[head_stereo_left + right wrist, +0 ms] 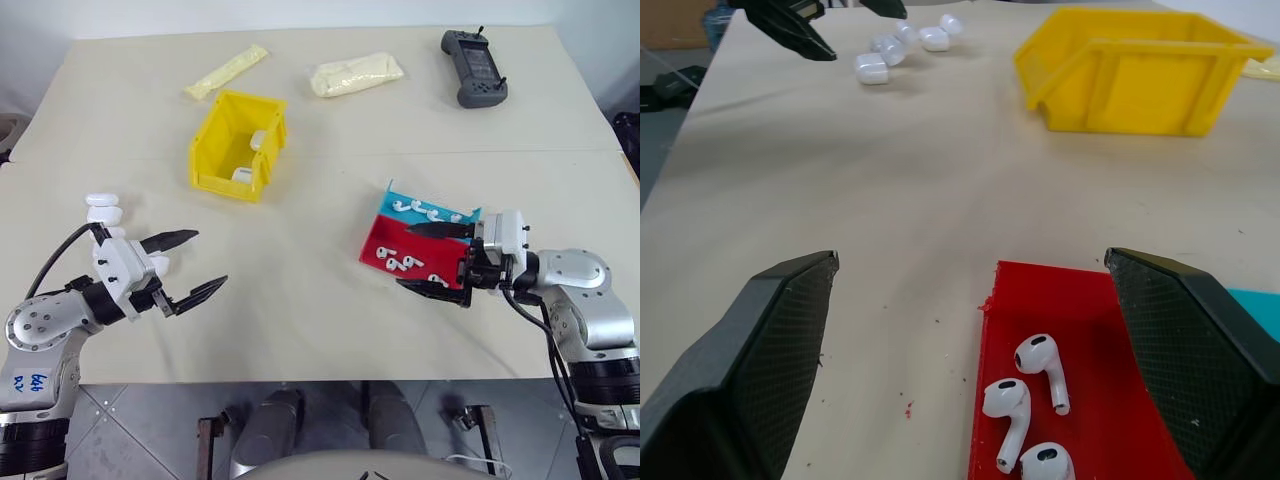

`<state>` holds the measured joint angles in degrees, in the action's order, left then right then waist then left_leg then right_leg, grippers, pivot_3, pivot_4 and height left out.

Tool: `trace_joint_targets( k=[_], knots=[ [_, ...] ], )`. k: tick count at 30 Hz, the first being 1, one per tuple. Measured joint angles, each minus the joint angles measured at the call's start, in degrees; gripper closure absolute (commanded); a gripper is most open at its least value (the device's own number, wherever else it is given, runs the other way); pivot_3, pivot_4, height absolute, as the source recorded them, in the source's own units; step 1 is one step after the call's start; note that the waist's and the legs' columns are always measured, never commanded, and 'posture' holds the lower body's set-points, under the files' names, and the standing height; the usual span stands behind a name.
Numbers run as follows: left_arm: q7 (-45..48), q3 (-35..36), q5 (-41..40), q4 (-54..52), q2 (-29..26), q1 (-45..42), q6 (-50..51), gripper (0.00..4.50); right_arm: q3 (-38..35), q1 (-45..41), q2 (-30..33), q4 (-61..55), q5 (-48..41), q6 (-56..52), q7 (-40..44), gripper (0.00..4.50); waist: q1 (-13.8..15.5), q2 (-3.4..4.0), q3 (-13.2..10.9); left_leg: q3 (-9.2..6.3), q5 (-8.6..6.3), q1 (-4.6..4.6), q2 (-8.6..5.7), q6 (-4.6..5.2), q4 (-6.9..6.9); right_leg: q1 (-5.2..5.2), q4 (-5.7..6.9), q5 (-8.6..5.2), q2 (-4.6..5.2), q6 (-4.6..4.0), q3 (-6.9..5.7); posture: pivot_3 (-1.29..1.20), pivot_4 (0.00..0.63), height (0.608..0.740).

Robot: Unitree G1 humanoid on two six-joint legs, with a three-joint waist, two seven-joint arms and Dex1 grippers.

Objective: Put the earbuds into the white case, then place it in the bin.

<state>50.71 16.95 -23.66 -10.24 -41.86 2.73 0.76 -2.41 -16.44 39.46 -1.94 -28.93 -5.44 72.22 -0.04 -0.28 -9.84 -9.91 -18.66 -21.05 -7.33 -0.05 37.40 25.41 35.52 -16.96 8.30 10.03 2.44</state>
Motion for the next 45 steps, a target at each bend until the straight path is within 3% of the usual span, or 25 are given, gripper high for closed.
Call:
trace_joint_targets(
  k=[7, 10, 16, 20, 25, 29, 33, 36, 41, 45],
  knots=[
    [-8.0, 6.6, -1.8, -5.1, 4.1, 6.5, 5.5, 0.03, 2.2, -3.1, -2.6, 1.9, 0.4, 0.2, 1.9, 0.0, -0.4, 0.0, 0.0, 0.04, -0.07, 0.02, 0.15, -0.07, 0.0, 0.02, 0.1, 0.02, -0.16, -0.03, 0.05, 0.0, 0.15, 0.74],
    [-13.9, 11.3, -2.2, -10.1, 8.4, 13.0, 8.2, 0.03, 3.7, -5.0, -6.6, 1.1, 0.2, -0.6, 0.9, 0.0, -0.4, 0.0, 0.0, 0.05, -0.1, 0.02, 0.22, -0.1, 0.0, 0.03, 0.06, 0.03, -0.24, -0.05, 0.07, 0.0, 0.15, 0.74],
    [-29.4, 20.9, -0.6, -12.7, 22.9, 25.6, 11.8, 0.03, 7.6, -8.0, -16.1, -0.8, 0.5, 1.2, -2.3, 0.0, 0.2, -0.09, 0.0, 0.15, -0.26, 0.02, 0.34, -0.11, 0.2, 0.02, -0.01, 0.04, -0.41, -0.1, 0.15, 0.0, 0.15, 0.74],
    [-33.0, 23.5, -0.4, -12.7, 25.0, 28.9, 12.5, 0.03, 8.8, -8.2, -16.7, -0.9, 0.9, 1.8, -2.2, 0.0, 1.9, -0.15, 0.1, 0.07, -0.4, -0.01, 0.33, -0.11, 0.66, -0.19, 0.0, 0.04, -0.46, -0.12, 0.09, 0.0, 0.15, 0.74],
    [-32.8, 25.0, -6.2, -15.0, 22.4, 27.3, 17.6, 0.03, 8.4, -8.4, -15.4, -0.7, 1.1, 2.6, -1.7, 0.0, 1.9, -0.17, 0.1, 0.06, -0.48, 0.06, 0.43, -0.15, 0.68, -0.25, 0.0, 0.04, -0.55, -0.15, 0.1, 0.0, 0.15, 0.74],
    [-32.5, 25.2, -10.9, -19.1, 15.9, 25.3, 24.7, 0.03, 7.7, -7.4, -13.1, -0.8, 1.2, 2.6, -1.7, 0.0, 1.3, -0.17, 0.1, 0.12, -0.56, 0.07, 0.58, -0.2, 0.66, -0.18, 0.04, -0.01, -0.7, -0.24, 0.12, 0.0, 0.15, 0.74],
    [-33.7, 25.4, -14.3, -23.1, 2.5, 23.7, 40.3, 0.03, 5.3, -6.6, -10.3, -1.3, 0.7, 1.0, -2.4, 0.0, 1.1, -0.15, 0.1, 0.24, -0.6, 0.1, 0.74, -0.28, 0.6, -0.03, 0.17, -0.05, -0.85, -0.35, 0.23, 0.0, 0.15, 0.74],
    [-40.0, 25.2, -23.3, -22.8, -5.4, 11.5, 62.3, 0.03, 3.9, -4.7, -6.6, -3.5, -0.6, -1.5, -1.7, 0.0, 1.6, -0.1, 0.0, 0.24, -0.62, 0.08, 0.79, -0.32, 0.62, 0.03, 0.32, -0.08, -0.89, -0.4, 0.24, 0.0, 0.15, 0.74],
    [-50.6, 21.1, -25.2, -20.1, -2.5, -11.5, 85.0, 0.03, 3.9, -4.5, -6.6, -4.9, -0.8, -2.2, -2.1, 0.0, 0.9, -0.1, 0.1, 0.32, -0.66, 0.13, 0.89, -0.41, 0.62, 0.05, 0.5, -0.06, -1.01, -0.43, 0.25, 0.0, 0.15, 0.74],
    [-55.1, 16.8, -23.3, -14.7, 0.6, -16.8, 91.0, 0.03, 4.3, -4.2, -7.0, -6.5, -0.8, -2.4, -3.1, 0.0, -0.7, -0.11, 0.1, 0.39, -0.76, 0.1, 1.04, -0.47, 0.62, 0.12, 0.45, -0.05, -1.1, -0.45, 0.16, 0.0, 0.15, 0.74]
  ],
)
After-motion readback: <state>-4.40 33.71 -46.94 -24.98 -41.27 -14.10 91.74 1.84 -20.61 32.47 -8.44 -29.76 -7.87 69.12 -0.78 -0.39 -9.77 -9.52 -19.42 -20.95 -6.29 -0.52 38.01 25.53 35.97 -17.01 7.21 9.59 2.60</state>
